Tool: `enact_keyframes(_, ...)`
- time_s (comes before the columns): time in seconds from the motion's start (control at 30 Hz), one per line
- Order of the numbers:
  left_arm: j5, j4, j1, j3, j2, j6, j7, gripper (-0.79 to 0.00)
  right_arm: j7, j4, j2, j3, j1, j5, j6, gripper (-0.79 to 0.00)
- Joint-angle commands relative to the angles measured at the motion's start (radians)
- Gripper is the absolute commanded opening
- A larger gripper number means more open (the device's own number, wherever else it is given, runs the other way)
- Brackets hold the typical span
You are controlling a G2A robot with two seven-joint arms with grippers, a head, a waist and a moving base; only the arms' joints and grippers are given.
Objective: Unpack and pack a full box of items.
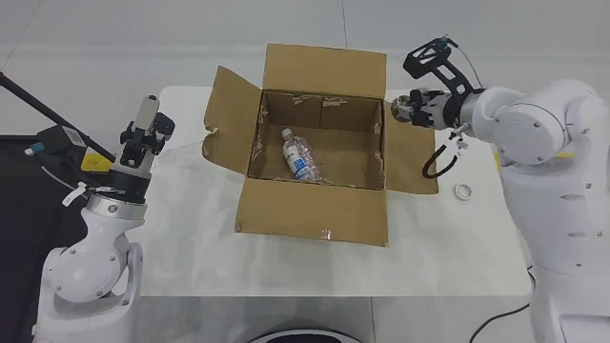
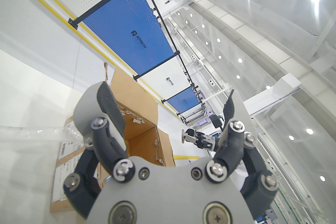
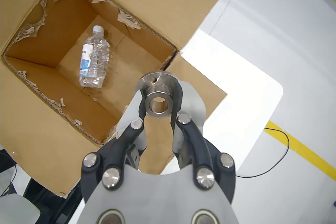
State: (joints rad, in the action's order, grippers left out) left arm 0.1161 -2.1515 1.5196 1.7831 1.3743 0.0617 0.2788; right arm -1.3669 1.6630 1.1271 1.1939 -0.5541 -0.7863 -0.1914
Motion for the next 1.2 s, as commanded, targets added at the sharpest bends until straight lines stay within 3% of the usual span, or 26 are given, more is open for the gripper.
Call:
enact_keyframes(0.0, 0.000, 0.000, 0.000, 0.000, 0.000, 0.000, 0.000, 0.000, 0.007, -0.025, 0.010, -0.058, 0.031, 0.018, -0.001, -0.785)
enact_keyframes(0.27, 0.000, 0.000, 0.000, 0.000, 0.000, 0.000, 0.000, 0.000, 0.061, -0.184, 0.076, -0.314, 0.165, 0.090, 0.011, -0.785)
enact_keyframes(0.43, 0.000, 0.000, 0.000, 0.000, 0.000, 0.000, 0.000, 0.000, 0.124, -0.330, 0.135, -0.482, 0.240, 0.025, 0.082, -0.785)
enact_keyframes(0.57, 0.000, 0.000, 0.000, 0.000, 0.000, 0.000, 0.000, 0.000, 0.157, -0.475, 0.189, -0.584, 0.285, 0.053, 0.076, -0.785)
enact_keyframes(0.93, 0.000, 0.000, 0.000, 0.000, 0.000, 0.000, 0.000, 0.000, 0.243, -0.810, 0.319, -0.730, 0.338, 0.086, 0.068, -0.785)
enact_keyframes(1.1, 0.000, 0.000, 0.000, 0.000, 0.000, 0.000, 0.000, 0.000, 0.268, -0.903, 0.361, -0.752, 0.357, 0.091, 0.053, -0.693)
enact_keyframes(1.17, 0.000, 0.000, 0.000, 0.000, 0.000, 0.000, 0.000, 0.000, 0.276, -0.933, 0.375, -0.757, 0.364, 0.093, 0.044, -0.603)
